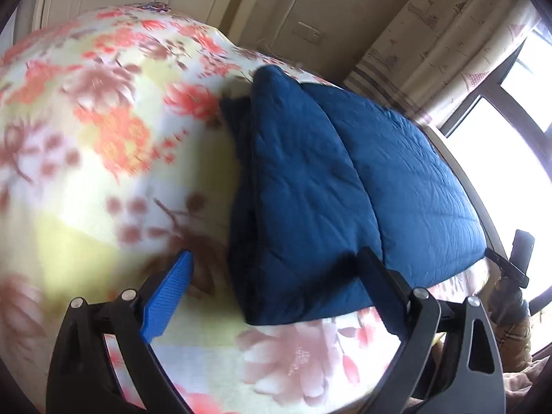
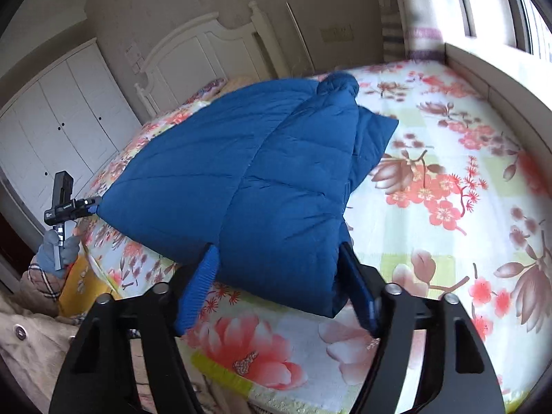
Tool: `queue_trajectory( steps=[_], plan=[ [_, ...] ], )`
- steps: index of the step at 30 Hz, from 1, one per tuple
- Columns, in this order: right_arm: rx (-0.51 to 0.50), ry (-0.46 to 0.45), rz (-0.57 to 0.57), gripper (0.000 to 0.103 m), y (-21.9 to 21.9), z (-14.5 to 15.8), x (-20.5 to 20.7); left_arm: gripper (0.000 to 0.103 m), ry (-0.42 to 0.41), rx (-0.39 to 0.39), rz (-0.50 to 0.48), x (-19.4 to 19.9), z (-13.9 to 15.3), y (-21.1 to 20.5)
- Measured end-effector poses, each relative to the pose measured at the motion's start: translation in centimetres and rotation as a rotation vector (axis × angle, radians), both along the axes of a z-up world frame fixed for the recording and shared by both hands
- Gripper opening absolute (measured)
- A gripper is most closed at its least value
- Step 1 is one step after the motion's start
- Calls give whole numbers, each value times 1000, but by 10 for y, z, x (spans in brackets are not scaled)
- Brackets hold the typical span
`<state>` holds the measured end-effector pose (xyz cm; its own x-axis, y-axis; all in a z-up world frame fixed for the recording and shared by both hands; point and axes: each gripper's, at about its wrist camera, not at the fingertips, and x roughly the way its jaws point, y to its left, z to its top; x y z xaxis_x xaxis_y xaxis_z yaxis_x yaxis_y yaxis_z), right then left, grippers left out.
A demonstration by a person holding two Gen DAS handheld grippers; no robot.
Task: Fold large clothes
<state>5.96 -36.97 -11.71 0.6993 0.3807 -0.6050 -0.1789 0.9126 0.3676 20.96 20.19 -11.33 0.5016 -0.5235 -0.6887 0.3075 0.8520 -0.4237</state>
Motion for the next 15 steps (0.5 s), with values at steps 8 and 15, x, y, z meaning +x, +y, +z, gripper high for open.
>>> queue_trajectory(
  steps=[8,15],
  plan=[
    [26,-1,-4,22,10,0,-33,39,-65,32,-1,-30,8,-21],
    [37,29,13,22,5,1,-60,39,-36,47,-19,-73,6,-11]
  ],
)
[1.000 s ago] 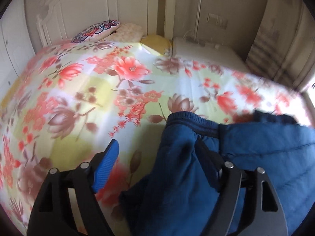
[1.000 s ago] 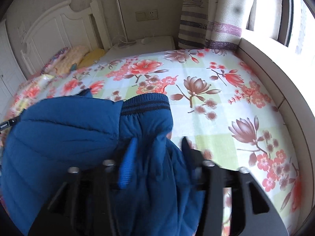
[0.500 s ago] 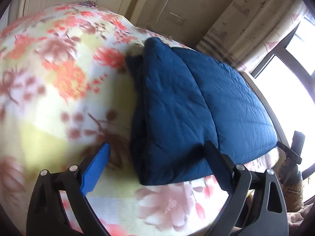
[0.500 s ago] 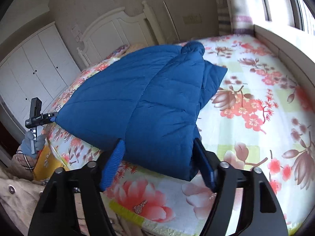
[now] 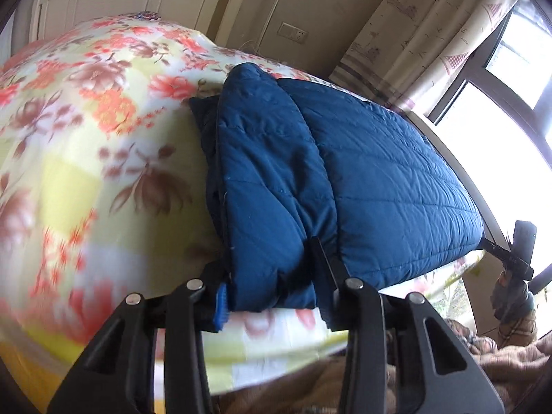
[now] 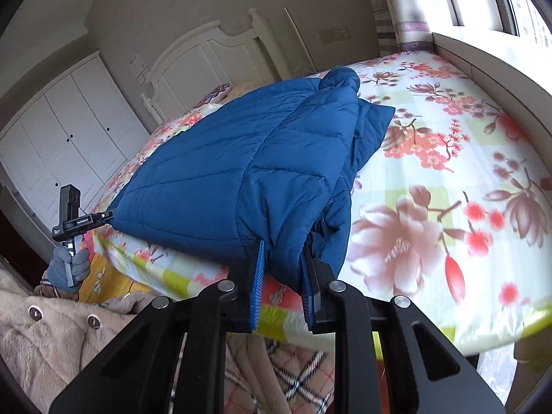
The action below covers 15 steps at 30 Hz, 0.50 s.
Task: Fold large clothes
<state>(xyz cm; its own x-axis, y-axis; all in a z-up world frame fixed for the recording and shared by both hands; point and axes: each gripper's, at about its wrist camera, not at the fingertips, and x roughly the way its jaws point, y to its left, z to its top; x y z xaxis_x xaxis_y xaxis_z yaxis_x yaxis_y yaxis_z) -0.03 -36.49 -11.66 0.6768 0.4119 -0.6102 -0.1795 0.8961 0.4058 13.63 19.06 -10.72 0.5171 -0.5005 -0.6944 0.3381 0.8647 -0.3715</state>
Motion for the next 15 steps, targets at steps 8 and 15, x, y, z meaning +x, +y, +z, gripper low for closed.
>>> queue_trajectory(
  steps=[8,15],
  plan=[
    [-33,-38,-10,22,3,12,9,40,21,-22,28,-1,4,9],
    [-94,-26,-47,20,10,10,44,45,28,-28,52,30,6,7]
  ],
)
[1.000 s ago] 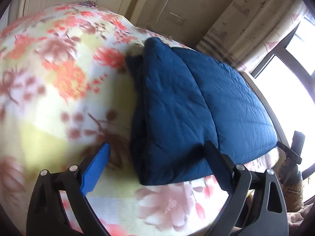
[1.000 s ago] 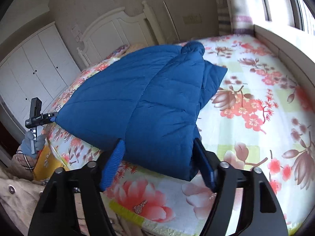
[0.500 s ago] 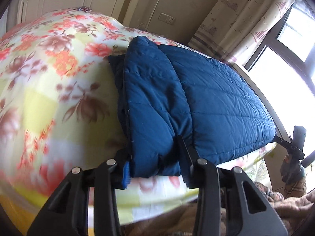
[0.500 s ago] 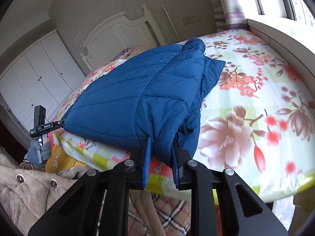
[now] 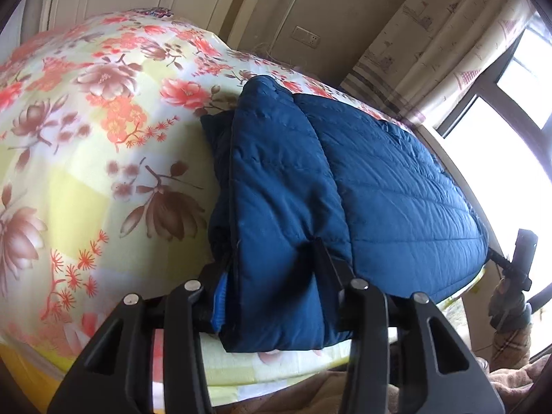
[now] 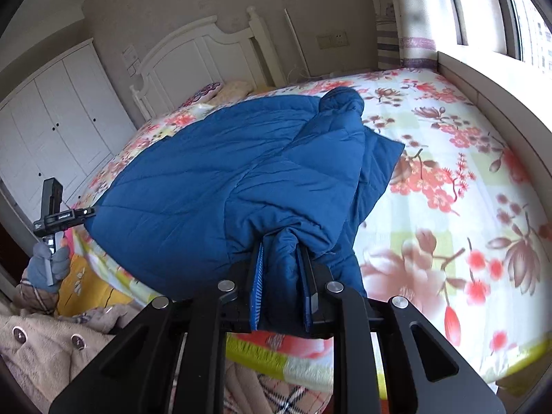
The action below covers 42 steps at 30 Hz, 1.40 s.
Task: Fold large clothes
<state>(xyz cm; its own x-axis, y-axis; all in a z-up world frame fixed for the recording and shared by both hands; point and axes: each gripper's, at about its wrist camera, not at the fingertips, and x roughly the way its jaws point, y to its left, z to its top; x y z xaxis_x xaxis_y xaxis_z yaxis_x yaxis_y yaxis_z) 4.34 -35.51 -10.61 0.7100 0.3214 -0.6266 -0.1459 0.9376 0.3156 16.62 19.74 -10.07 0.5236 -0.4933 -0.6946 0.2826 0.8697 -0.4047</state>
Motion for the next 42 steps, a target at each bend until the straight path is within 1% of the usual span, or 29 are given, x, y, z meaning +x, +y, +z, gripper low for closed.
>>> queue_trajectory(
  steps=[2,3,4,5,6,7,8,9,11,13,14,15,16,17,18,20,21,22,23,24,25,26,27,30,33,36,39,40,42],
  plan=[
    [-24,16,-15,21,0,2,-5,56,0,21,33,-6,3,2],
    [-48,25,-13,26,-1,5,-8,68,-21,59,59,-11,10,5],
    [-81,34,-10,34,-3,10,-12,76,-45,79,76,-16,16,8],
    [-150,23,-40,41,-7,21,-16,78,-80,97,102,-22,26,13],
    [-207,-4,-86,66,-8,32,-18,84,-113,111,133,-26,36,18],
    [-255,-44,-129,76,-9,46,-18,90,-161,128,176,-27,51,21],
    [-269,-91,-143,80,-8,60,-14,92,-202,134,194,-26,64,20],
    [-262,-149,-135,80,-1,78,-6,94,-252,128,189,-21,81,12],
    [-242,-239,-98,80,26,106,19,101,-300,129,188,-6,102,-10],
    [-245,-286,-19,77,66,119,49,101,-336,133,185,18,117,-51],
    [-298,-304,29,76,96,121,67,101,-327,168,163,33,117,-75],
    [-361,-311,61,68,120,120,81,101,-312,207,144,46,115,-94],
    [-424,-313,96,53,142,117,94,101,-279,266,109,65,108,-123],
    [-484,-308,145,44,166,111,108,101,-251,303,81,79,100,-145],
    [-531,-277,208,31,187,101,128,100,-213,351,36,98,89,-171],
    [-585,-189,275,29,210,77,168,100,-191,429,-13,121,76,-200],
    [-610,-153,288,29,214,66,183,100,-195,495,-30,140,68,-219],
    [-641,-98,297,29,215,50,204,100,-198,531,-33,150,61,-227],
    [-680,-34,286,29,210,28,229,100,-208,582,-37,165,52,-238],
    [-685,23,269,29,201,11,248,100,-226,629,-39,178,41,-246],
    [-618,70,258,23,188,-1,262,100,-233,649,-46,188,31,-249],
    [-490,86,222,18,168,-2,274,100,-215,638,-60,202,17,-252],
    [-429,89,197,13,157,-1,278,100,-187,618,-59,214,10,-252],
    [-328,102,179,10,139,-4,284,100,-142,495,-53,233,3,-236],
    [-348,94,172,10,151,-3,283,101,-101,425,-54,239,0,-224],
    [-411,77,162,10,164,-3,279,101,-103,428,-52,238,-1,-226],
    [-536,85,147,10,180,4,277,101,-111,446,-48,237,-3,-226],
    [-551,84,141,12,186,11,273,101,-112,450,-47,236,-2,-227],
    [-515,14,188,15,201,31,258,101,-108,448,-47,237,-2,-227]
  ],
)
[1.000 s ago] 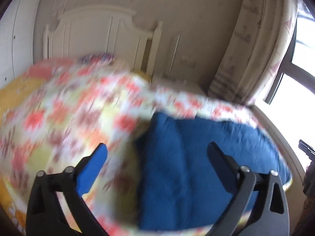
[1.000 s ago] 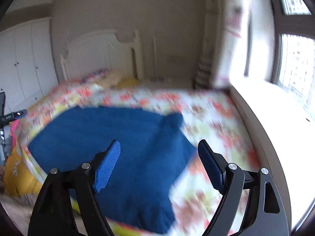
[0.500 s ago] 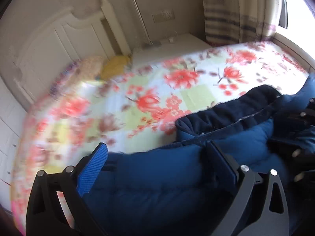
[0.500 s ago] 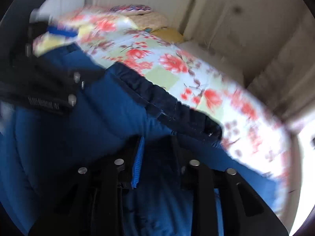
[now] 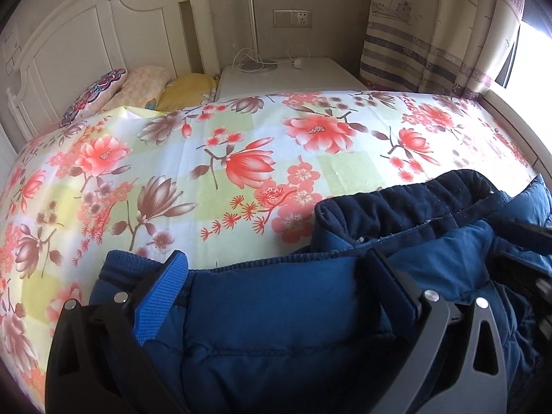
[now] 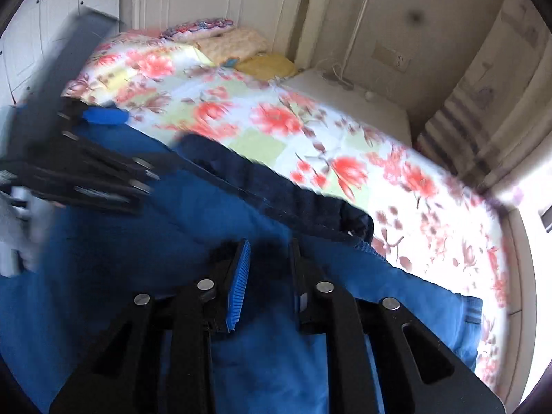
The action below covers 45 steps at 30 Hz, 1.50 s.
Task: Fold large clothes
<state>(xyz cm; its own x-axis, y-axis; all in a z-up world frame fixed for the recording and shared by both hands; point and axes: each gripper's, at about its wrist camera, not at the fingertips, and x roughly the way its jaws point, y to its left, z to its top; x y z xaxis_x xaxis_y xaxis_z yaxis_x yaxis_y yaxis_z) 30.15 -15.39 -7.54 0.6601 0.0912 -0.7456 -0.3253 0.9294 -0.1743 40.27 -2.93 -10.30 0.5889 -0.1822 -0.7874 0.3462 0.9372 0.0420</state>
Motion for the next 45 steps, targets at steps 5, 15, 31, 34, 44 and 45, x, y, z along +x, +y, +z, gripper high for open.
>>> queue_trajectory(
  steps=[5,15,31,34,44,45],
  plan=[
    [-52,82,70,19,21,-40,14,101,8,-10,1,1,0,1],
    [-111,-44,-256,22,-90,-12,6,101,26,-31,2,3,-3,4],
    [94,37,-391,37,-160,-42,16,101,-141,-24,-194,-77,57,-73],
    [96,33,-395,37,-159,-41,15,101,-31,169,-238,-73,1,-117],
    [122,42,-392,37,-164,-43,16,101,26,10,42,-4,14,5],
    [127,43,-392,37,-165,-43,16,101,92,-54,87,10,4,30]
  ],
)
